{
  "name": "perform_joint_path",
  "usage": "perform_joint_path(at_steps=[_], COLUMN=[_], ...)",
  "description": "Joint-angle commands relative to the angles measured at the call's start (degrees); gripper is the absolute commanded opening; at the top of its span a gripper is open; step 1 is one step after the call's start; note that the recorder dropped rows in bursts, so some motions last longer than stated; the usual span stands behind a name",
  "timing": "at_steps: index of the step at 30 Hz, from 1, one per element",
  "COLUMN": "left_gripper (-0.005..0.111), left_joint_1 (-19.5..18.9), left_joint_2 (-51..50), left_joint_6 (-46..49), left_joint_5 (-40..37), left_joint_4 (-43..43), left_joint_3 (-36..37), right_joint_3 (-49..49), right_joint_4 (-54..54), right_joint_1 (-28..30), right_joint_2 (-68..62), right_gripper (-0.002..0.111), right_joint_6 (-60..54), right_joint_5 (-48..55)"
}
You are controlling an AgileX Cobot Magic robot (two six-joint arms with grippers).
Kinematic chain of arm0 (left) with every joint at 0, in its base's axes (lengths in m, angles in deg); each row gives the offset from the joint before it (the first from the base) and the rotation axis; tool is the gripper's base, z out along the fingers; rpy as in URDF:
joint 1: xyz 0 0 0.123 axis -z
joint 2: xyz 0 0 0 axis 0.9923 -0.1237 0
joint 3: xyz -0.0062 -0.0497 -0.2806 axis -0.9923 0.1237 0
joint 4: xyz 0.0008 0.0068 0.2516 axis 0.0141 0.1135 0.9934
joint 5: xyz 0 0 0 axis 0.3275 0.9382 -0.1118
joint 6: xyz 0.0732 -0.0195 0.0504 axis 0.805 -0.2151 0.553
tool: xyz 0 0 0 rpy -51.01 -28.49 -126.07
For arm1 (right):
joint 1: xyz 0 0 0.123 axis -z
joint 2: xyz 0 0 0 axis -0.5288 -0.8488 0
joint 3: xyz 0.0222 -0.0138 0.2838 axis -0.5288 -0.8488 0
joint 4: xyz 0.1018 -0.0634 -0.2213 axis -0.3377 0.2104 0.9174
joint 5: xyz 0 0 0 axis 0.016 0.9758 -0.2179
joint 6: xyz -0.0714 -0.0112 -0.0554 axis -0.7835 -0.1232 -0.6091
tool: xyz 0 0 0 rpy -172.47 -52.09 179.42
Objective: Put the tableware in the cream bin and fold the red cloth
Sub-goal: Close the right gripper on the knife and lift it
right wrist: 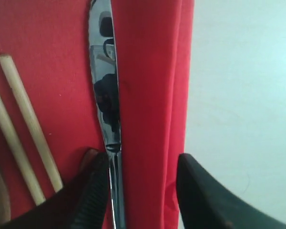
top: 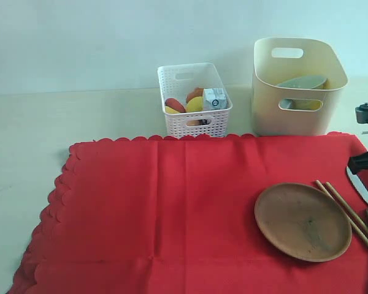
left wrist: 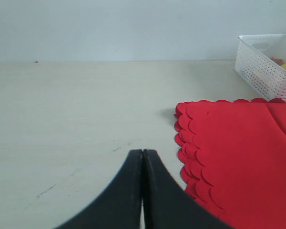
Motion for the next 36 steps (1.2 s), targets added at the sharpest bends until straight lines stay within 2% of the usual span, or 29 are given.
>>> perform_joint_path(at_steps=[1, 17, 21, 27, 32, 36], left_gripper=[0.000, 0.000, 0.000, 0.000, 0.000, 0.000], left_joint_1=[-0.08, -0.08, -0.08, -0.08, -0.08, -0.08], left_joint_2=[0.30, 0.30, 0.30, 0.30, 0.30, 0.30], left_joint_6=[0.03, 0.03, 0.03, 0.03, 0.03, 0.03], left_joint_5=[0.68, 0.68, 0.68, 0.68, 0.68, 0.68], left_joint_4=[-0.25, -0.25, -0.25, -0.25, -0.25, -0.25], left_joint_3=[0.14, 0.14, 0.14, 0.14, 0.14, 0.14], right_joint_3=[-0.15, -0.15, -0.15, -0.15, -0.15, -0.15], right_joint_4=[-2.78, -8.07, -6.53, -4.11, -4.60, -4.30], right_joint_1=[0.18, 0.18, 0.18, 0.18, 0.18, -0.14], right_joint_2=[-1.13, -1.87, -4.12, -4.97, -4.97, -4.97], right_gripper=[0.045, 0.045, 0.045, 0.036, 0.036, 0.041], right_joint_6=[-3.07, -8.69, -8.55, -3.70, -3.70, -3.41], right_joint_5=[0.35, -0.50, -1.99, -6.75, -6.61, -7.86])
